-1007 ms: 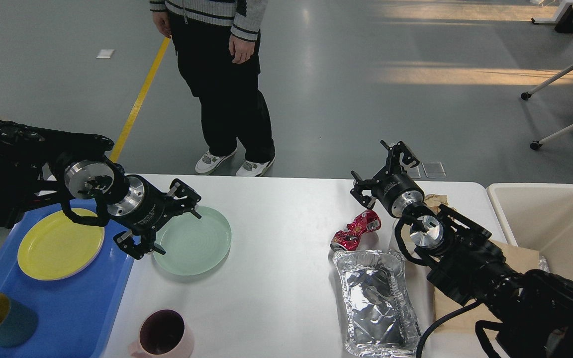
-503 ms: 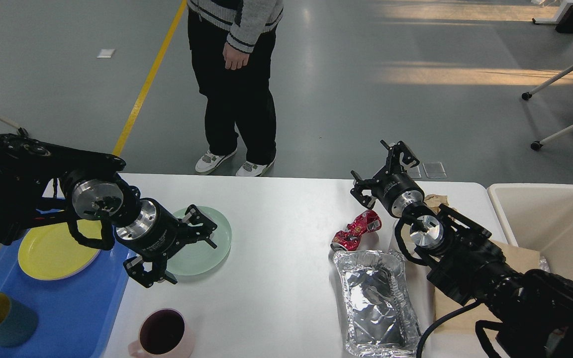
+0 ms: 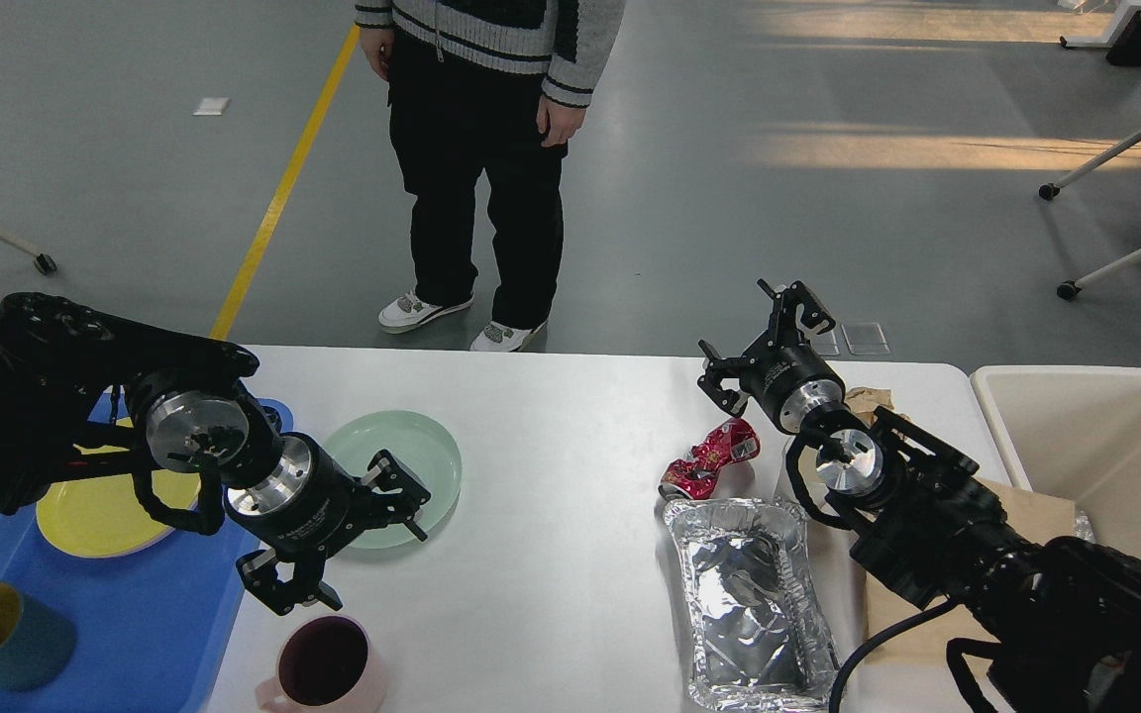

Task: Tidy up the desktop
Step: 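Lower the left gripper past the green plate toward the pink mug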

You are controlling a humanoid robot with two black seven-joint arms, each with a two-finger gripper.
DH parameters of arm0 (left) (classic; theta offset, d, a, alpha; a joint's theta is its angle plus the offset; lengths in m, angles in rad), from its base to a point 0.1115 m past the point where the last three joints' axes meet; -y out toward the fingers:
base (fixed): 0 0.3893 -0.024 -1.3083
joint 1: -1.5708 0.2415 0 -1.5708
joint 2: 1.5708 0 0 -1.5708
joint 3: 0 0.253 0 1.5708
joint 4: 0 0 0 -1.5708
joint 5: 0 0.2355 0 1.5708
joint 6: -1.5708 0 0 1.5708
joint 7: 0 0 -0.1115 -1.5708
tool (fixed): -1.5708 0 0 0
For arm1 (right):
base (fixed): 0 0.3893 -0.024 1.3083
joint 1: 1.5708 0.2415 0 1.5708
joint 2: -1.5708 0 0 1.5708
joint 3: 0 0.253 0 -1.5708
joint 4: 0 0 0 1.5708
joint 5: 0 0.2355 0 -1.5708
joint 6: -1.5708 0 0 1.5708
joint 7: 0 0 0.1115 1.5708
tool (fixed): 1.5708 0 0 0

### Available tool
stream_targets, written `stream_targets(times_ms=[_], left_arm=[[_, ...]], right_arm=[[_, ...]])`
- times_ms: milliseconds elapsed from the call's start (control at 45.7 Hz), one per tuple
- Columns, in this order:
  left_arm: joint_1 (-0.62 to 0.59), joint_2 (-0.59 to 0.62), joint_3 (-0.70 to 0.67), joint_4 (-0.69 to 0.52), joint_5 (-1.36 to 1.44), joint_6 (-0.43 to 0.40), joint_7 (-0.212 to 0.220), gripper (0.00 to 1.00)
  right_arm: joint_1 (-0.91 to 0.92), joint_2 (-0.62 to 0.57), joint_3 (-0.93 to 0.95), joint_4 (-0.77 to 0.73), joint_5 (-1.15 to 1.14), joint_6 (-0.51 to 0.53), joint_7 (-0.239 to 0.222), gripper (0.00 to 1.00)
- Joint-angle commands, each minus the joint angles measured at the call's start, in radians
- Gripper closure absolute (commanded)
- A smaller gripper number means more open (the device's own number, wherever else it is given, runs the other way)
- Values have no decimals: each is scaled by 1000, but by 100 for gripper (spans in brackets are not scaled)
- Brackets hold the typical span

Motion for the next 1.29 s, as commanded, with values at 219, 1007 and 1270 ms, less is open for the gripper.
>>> stream_targets(times_ms=[219, 1007, 1270], left_arm=[[21, -30, 28, -5, -2, 44, -6, 4], [96, -44, 51, 6, 0, 79, -18, 4], [114, -79, 48, 18, 0, 77, -20, 4]], right_arm=[[1, -1, 0, 0, 0, 0, 0, 0], [1, -1, 0, 0, 0, 0, 0, 0], [1, -1, 0, 0, 0, 0, 0, 0]])
